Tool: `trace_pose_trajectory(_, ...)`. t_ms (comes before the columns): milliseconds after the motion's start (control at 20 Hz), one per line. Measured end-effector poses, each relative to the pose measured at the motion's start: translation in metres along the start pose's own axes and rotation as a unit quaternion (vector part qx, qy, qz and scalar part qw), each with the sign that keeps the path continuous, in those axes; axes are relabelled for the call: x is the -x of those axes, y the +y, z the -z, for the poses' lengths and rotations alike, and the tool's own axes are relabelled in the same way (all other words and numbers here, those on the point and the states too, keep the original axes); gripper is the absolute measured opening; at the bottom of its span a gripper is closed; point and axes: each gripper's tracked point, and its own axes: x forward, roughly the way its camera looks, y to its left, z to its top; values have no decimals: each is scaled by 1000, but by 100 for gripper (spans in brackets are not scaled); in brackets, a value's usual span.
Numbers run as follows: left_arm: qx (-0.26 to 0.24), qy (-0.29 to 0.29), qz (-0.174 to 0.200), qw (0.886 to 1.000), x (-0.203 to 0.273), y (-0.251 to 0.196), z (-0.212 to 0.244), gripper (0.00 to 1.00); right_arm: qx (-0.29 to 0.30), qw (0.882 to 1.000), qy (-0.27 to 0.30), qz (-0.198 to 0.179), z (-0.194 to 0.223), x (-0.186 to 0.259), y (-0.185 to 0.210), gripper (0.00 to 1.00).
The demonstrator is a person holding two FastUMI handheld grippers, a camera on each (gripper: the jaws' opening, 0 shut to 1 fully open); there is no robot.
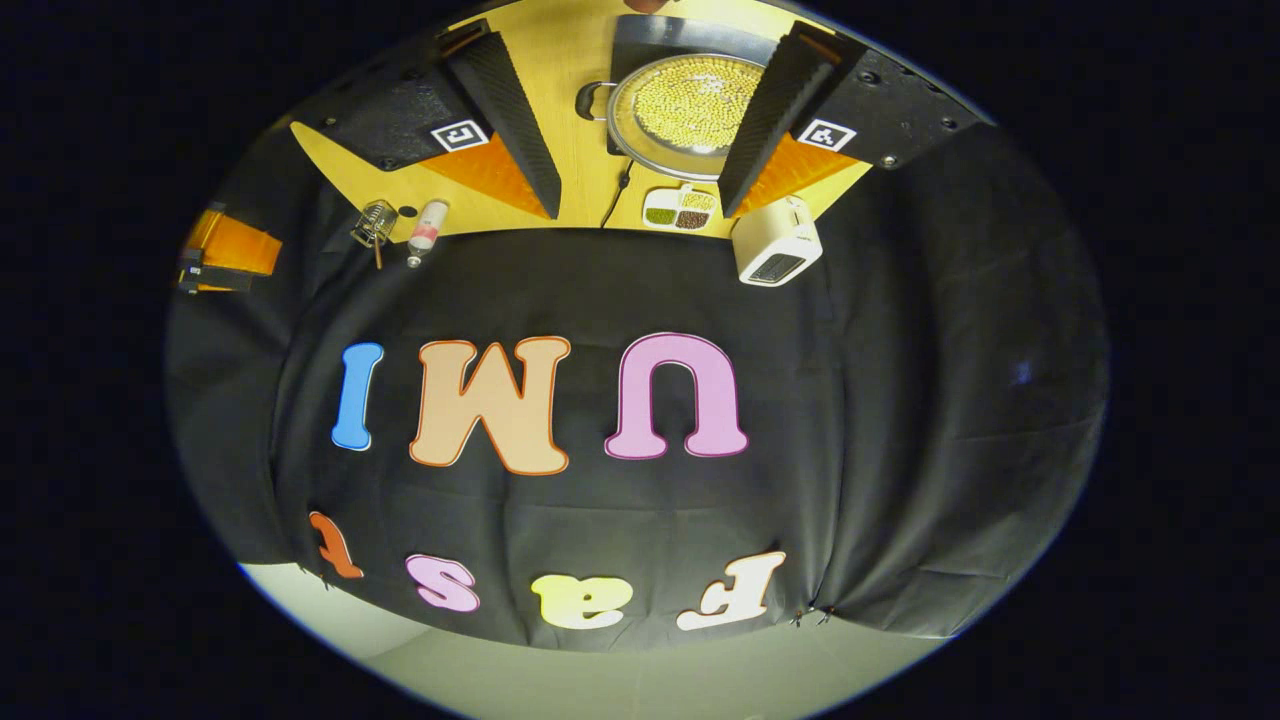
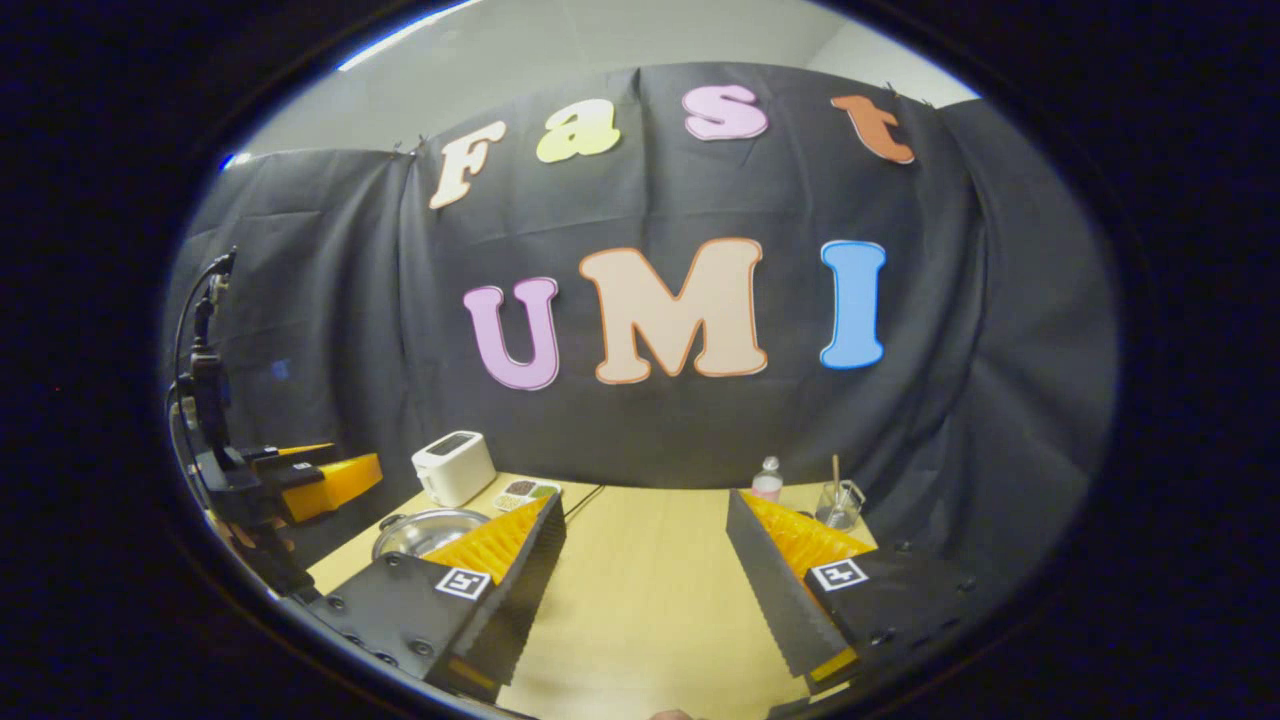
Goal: First push the handle of the pot to place it horizontally, then grasp the pot with both hands and set it on the induction cooktop.
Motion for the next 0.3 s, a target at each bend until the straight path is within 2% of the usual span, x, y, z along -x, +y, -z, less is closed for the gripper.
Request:
trace_pose_trajectory(50,0,-5,-4,1000,4,-8,-2,96,4,1000,-7,-1,-4,6,-7,92)
trace_pose_trajectory(100,2,-9,-7,1000,10,-14,-5,94,7,1000,-13,-1,-8,13,-14,92)
trace_pose_trajectory(150,3,-14,-10,1000,16,-20,-8,96,7,1000,-18,-1,-12,18,-21,92)
trace_pose_trajectory(250,-4,-32,-17,999,25,-26,-14,96,11,1000,-23,6,-14,27,-37,92)
trace_pose_trajectory(300,-13,-38,-22,999,29,-27,-16,94,10,1000,-26,7,-16,31,-42,100)
